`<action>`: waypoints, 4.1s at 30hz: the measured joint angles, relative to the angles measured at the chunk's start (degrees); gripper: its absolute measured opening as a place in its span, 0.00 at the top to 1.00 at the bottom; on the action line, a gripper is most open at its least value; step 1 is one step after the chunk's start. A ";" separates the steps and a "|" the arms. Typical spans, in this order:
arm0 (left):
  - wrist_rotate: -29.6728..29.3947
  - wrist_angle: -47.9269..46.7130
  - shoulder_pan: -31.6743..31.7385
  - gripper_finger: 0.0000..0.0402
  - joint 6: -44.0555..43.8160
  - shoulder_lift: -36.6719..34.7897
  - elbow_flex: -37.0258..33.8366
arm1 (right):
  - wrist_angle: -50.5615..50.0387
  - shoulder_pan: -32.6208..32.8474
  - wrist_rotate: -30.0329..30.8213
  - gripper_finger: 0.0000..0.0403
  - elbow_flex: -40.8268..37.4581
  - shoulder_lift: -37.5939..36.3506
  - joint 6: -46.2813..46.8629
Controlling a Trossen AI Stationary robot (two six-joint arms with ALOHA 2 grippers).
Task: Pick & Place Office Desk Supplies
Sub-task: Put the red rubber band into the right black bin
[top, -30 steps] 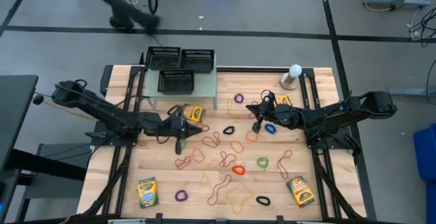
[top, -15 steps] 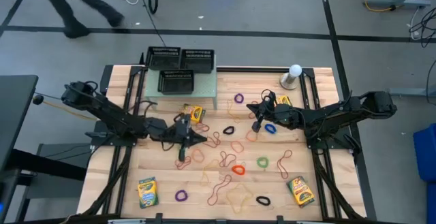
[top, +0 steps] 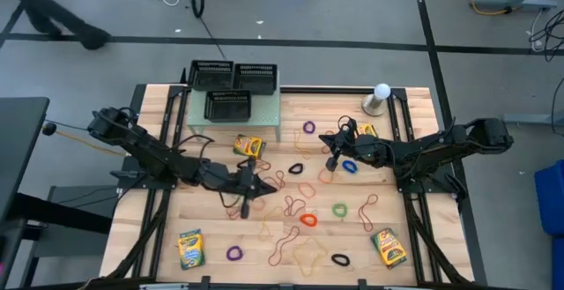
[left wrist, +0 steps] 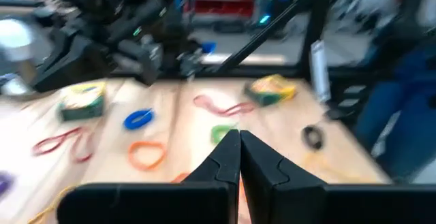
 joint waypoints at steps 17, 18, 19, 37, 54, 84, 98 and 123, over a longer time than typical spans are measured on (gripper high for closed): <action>1.06 -16.62 2.59 0.97 -8.44 10.01 7.22 | 0.00 0.00 0.00 0.96 -0.01 0.00 0.00; 0.04 -16.99 2.59 0.97 -8.62 10.65 7.21 | -0.02 0.00 0.00 0.96 0.00 0.00 0.00; -0.77 -16.96 2.43 0.97 -8.72 11.07 7.20 | 0.00 0.00 0.00 0.96 0.00 0.00 0.00; -5.67 -27.63 2.45 0.71 -13.65 11.39 7.22 | 0.00 0.00 0.00 0.96 -0.01 0.00 0.02; -4.44 -26.83 5.41 0.52 -14.98 14.23 9.04 | 0.00 0.00 0.00 0.96 0.00 0.00 0.02; -2.53 -40.75 7.36 0.54 -8.90 24.59 23.06 | -0.76 0.00 0.00 0.96 0.00 -0.02 0.02; -3.02 -39.79 9.17 0.54 -8.73 28.19 23.22 | -0.92 0.00 0.00 0.96 0.00 -0.02 0.02; 5.09 -51.75 7.11 0.98 -6.54 21.27 23.17 | -0.88 0.00 0.00 0.96 0.00 -0.02 0.02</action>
